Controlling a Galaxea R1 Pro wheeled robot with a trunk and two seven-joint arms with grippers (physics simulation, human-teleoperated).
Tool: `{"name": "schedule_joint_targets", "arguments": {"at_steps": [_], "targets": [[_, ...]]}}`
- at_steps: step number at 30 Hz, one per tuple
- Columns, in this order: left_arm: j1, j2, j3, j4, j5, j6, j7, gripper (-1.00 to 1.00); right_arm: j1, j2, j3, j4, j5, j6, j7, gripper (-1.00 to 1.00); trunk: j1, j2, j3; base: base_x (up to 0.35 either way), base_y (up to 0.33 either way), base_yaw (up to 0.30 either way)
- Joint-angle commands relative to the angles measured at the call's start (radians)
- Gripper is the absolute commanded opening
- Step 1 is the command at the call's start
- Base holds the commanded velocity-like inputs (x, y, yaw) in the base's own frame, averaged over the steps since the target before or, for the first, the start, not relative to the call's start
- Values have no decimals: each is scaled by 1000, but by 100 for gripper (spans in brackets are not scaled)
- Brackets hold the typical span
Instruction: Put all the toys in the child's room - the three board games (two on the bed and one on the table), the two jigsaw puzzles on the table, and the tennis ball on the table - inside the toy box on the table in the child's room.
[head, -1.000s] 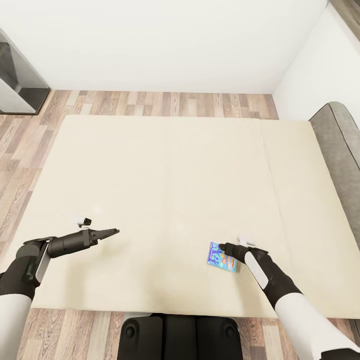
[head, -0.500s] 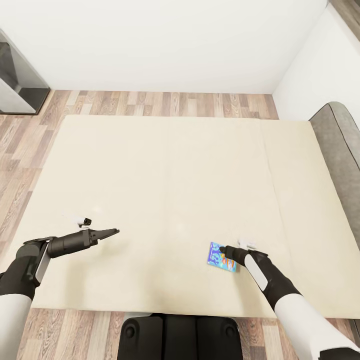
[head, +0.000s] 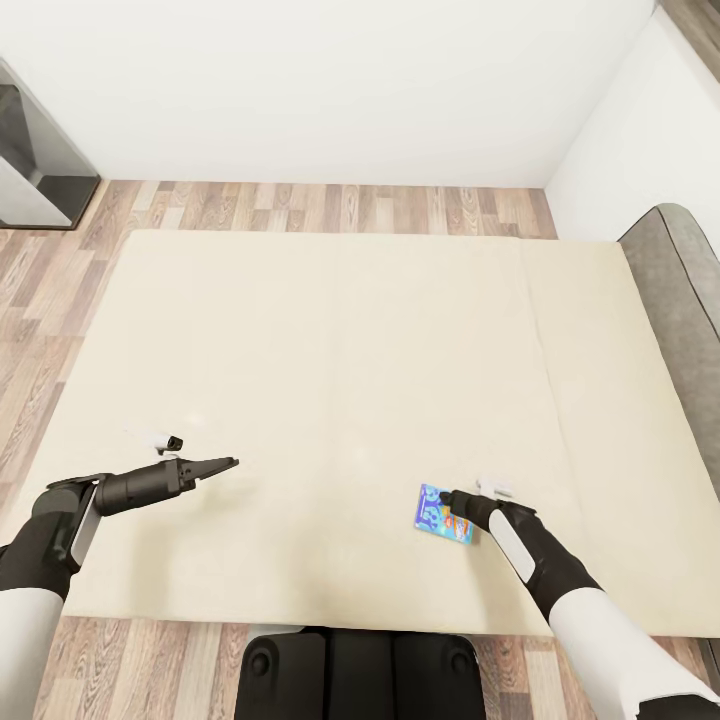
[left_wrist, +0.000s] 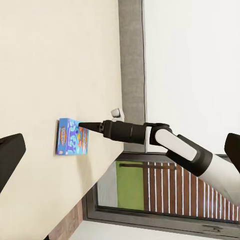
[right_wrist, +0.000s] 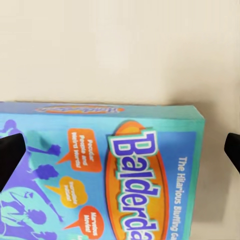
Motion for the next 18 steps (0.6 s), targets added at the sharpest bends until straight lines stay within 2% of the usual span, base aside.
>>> {"name": "schedule_joint_targets", "arguments": {"at_steps": [1,18], "targets": [[0,0,0,0,-1,11,-4,100,0,-2,6,-2,-10,2,-8,100,1,-2,-1,0,0,0],[0,0,-2,0,-1,11,-2,100,0,-2,7,-3,-11,1,-2,100,1,-2,-5,0,0,0]]}}
